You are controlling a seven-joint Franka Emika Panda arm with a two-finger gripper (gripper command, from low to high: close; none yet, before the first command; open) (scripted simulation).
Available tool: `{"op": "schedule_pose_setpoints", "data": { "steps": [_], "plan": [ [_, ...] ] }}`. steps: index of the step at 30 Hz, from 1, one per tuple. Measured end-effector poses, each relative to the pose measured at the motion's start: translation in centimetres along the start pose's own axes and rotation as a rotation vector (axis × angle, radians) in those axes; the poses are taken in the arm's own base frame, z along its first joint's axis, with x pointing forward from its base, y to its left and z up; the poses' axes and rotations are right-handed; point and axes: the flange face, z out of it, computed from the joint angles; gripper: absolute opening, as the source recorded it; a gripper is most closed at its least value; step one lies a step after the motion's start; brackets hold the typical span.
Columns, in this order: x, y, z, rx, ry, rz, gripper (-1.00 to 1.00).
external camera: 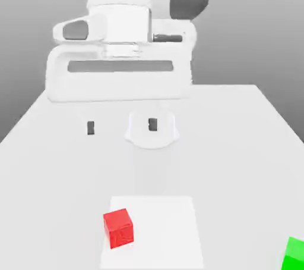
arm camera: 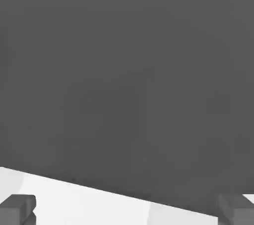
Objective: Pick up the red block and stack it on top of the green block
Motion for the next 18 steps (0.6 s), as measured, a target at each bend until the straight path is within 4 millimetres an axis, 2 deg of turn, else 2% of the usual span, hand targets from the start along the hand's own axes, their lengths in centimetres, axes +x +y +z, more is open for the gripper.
{"op": "schedule_pose_setpoints", "data": {
  "steps": [6, 12, 13, 18],
  "plan": [
    [-4.0, 4.3, 10.8, -0.093, -0.167, -0.091, 0.00],
    [-6.3, 5.9, 18.2, -0.112, -0.207, -0.118, 0.00],
    [-6.5, 6.0, 19.0, -0.112, -0.208, -0.117, -1.00],
    [-6.6, 6.0, 19.0, -0.113, -0.210, -0.117, -1.00]
  ]
}}
